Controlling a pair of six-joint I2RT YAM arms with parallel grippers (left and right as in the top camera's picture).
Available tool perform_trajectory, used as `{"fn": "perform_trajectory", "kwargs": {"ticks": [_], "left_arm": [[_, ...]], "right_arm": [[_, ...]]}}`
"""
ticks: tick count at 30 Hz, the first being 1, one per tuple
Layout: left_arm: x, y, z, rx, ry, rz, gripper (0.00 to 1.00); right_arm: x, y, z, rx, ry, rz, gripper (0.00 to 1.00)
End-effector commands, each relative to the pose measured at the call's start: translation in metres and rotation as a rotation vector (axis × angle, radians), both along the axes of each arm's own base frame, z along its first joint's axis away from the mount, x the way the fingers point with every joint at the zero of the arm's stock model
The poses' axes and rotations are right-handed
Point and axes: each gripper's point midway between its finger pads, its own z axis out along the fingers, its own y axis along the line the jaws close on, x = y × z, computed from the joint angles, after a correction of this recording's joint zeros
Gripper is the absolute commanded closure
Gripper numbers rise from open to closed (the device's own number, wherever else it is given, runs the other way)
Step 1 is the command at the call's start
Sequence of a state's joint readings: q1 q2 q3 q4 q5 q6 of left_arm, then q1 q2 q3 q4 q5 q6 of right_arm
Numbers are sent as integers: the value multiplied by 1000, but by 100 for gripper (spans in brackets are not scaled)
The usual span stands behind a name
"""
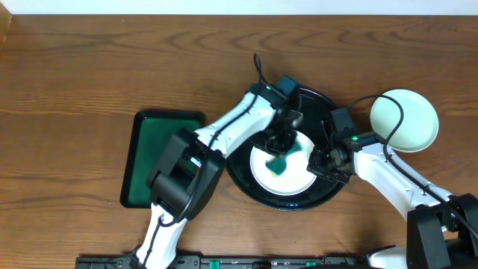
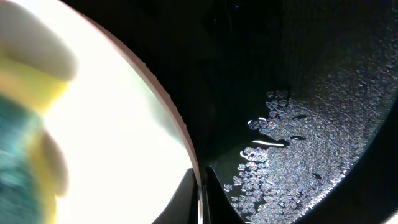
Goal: Clean dirty plates on tray and stack at the side
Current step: 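Wipe the sponge across the plate center with the left gripper, then carry the sponge with the left gripper back to the green water tray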
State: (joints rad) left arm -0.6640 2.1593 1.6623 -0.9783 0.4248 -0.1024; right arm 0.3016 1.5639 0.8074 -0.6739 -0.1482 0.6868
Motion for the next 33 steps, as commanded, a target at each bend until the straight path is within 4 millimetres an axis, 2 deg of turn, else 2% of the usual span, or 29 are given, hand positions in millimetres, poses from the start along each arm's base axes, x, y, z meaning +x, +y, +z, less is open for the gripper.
{"fn": "perform_trajectory", "kwargs": {"ticks": [1,6,9,11,14,19,23,28,33], "left_arm": [[36,22,30,85,-155,84,93],[47,62,83,207,-312,215,93],[45,105,113,367,-405,359,93],[41,128,126,445,-436,413,93],[33,154,134,527,-423,467,93],[31,195,124,615,-356,551,93],[33,226,106,623,-273,645,93],[23,236,75,440,-51,686,93],[16,252,56,362,44,722,93]], "right_arm": [[0,-1,3,-13,-22,25,99],[3,-1,3,-11,-36,36,99],[7,1,4,-7,-56,50,99],[9,1,4,-5,-63,52,99],[10,2,5,-5,-74,69,99],[14,5,10,0,-94,118,99],[24,11,29,21,-145,172,99],[43,15,76,23,-257,230,99],[56,16,132,6,-398,297,99]]}}
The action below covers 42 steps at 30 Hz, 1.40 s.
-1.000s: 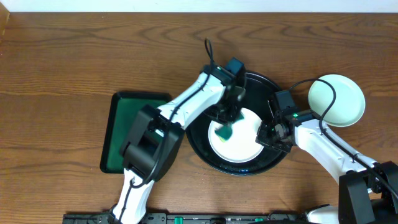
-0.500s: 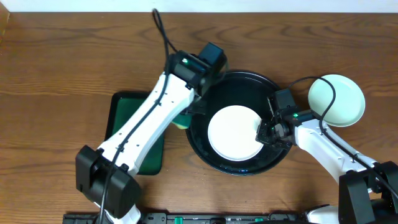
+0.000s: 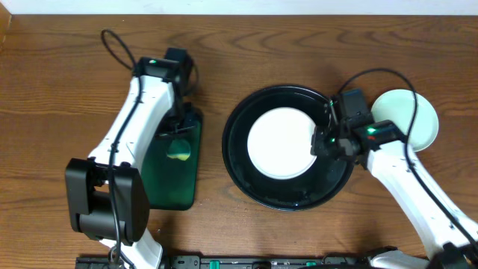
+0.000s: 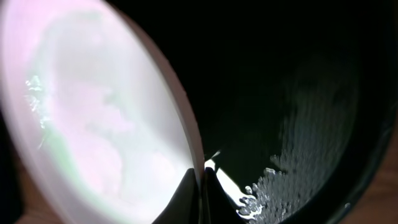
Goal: Clean dirty plates on tray and stack at the side
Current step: 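Carry the sponge with the left gripper back to the green water tray, then lift the cleaned plate off the black tray with the right gripper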
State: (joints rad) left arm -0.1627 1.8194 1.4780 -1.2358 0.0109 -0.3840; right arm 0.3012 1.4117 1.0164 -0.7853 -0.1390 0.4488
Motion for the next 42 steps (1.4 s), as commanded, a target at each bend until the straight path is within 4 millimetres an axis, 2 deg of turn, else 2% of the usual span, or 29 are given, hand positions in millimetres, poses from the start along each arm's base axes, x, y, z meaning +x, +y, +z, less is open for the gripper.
{"fn": "perform_trajectory", "kwargs": {"ticks": [1,5,8,12,17,24,29,35,42], "left_arm": [[-10,-6,-13,-132,52,-18,93],[-16,-11,-27,-252,70,-20,93],[-24,-9,-39,-296,87,-2,93],[-32,-3,-50,-301,106,2,93],[-36,-1,-54,-305,112,-2,93],[-35,-1,-55,-306,108,-5,92],[-35,-1,-54,-308,108,-5,93],[-35,-1,-55,-308,107,-5,92],[-34,-1,-55,-308,104,-6,92]], "right_arm": [[10,2,44,-14,-134,80,99],[7,-7,74,-52,-205,80,99],[1,-14,85,-84,-229,100,99],[-7,-21,88,-132,-236,135,99],[-12,-18,87,-184,-251,244,99],[-6,-29,91,-378,-305,259,99],[-4,-31,94,-434,-326,255,99],[2,-44,103,-569,-368,216,99],[5,-52,117,-748,-417,261,99]]}}
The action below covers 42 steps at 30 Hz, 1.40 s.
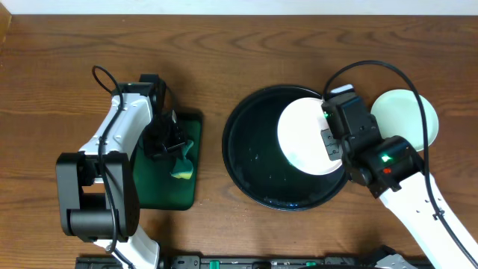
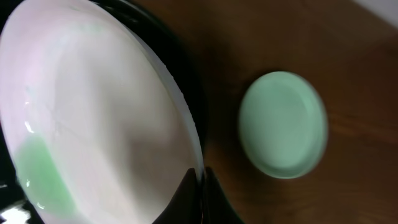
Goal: Clean dirty plates on tray and stack at the side
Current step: 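Lift the cleaned plate off the black tray with the right gripper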
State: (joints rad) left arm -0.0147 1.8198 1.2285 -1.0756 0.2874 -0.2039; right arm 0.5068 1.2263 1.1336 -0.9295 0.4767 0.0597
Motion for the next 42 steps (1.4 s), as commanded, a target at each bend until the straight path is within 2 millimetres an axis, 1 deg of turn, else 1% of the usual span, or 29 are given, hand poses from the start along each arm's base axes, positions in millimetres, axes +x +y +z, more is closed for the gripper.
{"fn": "perform_trajectory", "kwargs": {"ticks": [1,8,14,20,25,30,34,39,41,42], "left_arm": [[-1,-1,-1,-19,4,-12,93],[0,-1,-1,-19,0,-12,93],[1,-1,-1,-19,-4,-12,93],[1,-1,-1,-19,-4,-12,93],[1,-1,-1,-19,-4,-12,93],[1,-1,-1,-19,-4,-12,93],[1,-1,-1,-19,-4,-12,93],[3,-1,-2,-19,-14,-21,92],[7,8,-4,32,-33,-30,92],[11,16,-6,84,-44,-21,93]], "right_arm": [[5,-10,21,-121,-74,3,99],[4,-15,30,-241,-101,21,99],[5,-15,45,-373,-155,41,99],[7,-16,66,-529,-218,50,99],[7,-11,83,-633,-271,55,99],[7,-10,107,-789,-310,47,99],[8,-8,122,-865,-331,41,99],[9,-6,125,-868,-337,46,99],[9,-6,125,-867,-338,46,99],[9,-6,125,-867,-338,46,99]]}}
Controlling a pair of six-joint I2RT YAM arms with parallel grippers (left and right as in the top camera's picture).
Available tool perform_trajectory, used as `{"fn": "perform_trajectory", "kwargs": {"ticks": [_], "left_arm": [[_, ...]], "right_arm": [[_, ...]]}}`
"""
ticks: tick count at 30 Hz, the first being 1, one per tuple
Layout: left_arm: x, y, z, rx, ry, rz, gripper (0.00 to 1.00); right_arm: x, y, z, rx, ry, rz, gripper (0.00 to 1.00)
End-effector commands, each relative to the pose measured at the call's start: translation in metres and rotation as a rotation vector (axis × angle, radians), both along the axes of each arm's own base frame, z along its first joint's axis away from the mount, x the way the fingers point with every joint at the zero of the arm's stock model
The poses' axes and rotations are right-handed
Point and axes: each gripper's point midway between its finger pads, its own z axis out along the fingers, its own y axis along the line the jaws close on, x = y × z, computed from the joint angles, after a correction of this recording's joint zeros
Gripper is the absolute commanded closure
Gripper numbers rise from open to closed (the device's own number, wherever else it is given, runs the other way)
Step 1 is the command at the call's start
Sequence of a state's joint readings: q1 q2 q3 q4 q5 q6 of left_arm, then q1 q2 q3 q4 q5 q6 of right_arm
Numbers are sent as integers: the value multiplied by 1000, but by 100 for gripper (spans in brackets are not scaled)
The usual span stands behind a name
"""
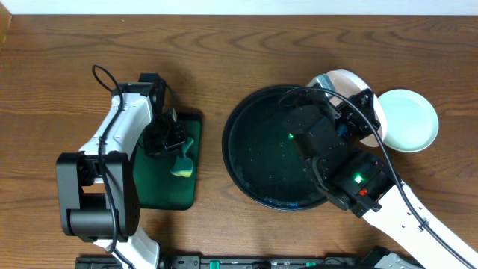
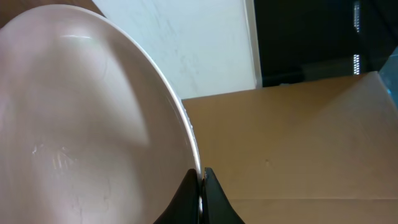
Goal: Clean dirty plates on tray and stack at the side
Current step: 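Lift the cleaned plate off the black tray with the right gripper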
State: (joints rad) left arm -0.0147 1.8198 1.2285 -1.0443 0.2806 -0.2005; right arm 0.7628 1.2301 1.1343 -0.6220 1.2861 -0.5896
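A white plate (image 1: 349, 80) is held up on edge over the far right rim of the round black tray (image 1: 246, 161). My right gripper (image 2: 200, 182) is shut on its rim, and the plate's face (image 2: 81, 124) fills the left of the right wrist view. A mint-green plate (image 1: 409, 119) lies on the table just right of the tray. At the left, my left gripper (image 1: 170, 140) hangs over the green tray (image 1: 153, 187), shut on the upper end of a yellow-green sponge (image 1: 181, 166).
Water drops lie on the black tray's floor. In the right wrist view a pale wall and a brown cardboard surface (image 2: 298, 149) show behind the plate. Bare wooden table (image 1: 60, 90) surrounds both trays.
My right gripper has lifted the white plate from a tilt inside the black tray to standing on edge over its far right rim, closer to the mint plate. The left arm has not moved.
The left gripper had the sponge on the white plate in the black tray while the right gripper held the plate's rim. Then the sponge was over the green tray. The right gripper held the plate tilted in the tray, then higher, and now on edge by the mint plate.
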Motion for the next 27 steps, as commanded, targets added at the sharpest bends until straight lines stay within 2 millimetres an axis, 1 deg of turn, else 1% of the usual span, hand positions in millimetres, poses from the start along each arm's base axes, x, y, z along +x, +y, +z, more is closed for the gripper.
{"fn": "perform_trajectory", "kwargs": {"ticks": [1,4,8,11,13,16,18,19,20,22,23,27], "left_arm": [[6,22,-6,121,-20,0,93],[17,39,-8,226,-61,30,92],[37,52,-9,300,-146,33,92],[46,52,-8,300,-184,19,91],[51,52,-8,300,-204,15,83],[55,53,-8,300,-221,-2,83],[58,52,-8,298,-233,-11,76],[59,52,-8,298,-239,-12,70],[60,52,-7,298,-242,-13,63],[61,52,-7,298,-246,-12,42],[61,52,-7,298,-246,-12,38],[61,52,-7,297,-246,-12,34]], "right_arm": [[-3,0,12,-34,-20,-14,99],[-3,1,12,-31,-22,-14,99],[-2,2,14,-17,-36,-14,99],[-2,2,14,-16,-37,-14,99],[-2,2,14,-16,-37,-14,99],[-2,2,14,-16,-37,-14,99],[-2,2,14,-16,-37,-14,99],[-2,2,14,-16,-37,-14,99],[-2,2,14,-16,-37,-14,99],[-2,2,14,-16,-37,-14,99],[-2,2,14,-16,-37,-14,99],[-2,2,14,-3,-46,-17,99]]}}
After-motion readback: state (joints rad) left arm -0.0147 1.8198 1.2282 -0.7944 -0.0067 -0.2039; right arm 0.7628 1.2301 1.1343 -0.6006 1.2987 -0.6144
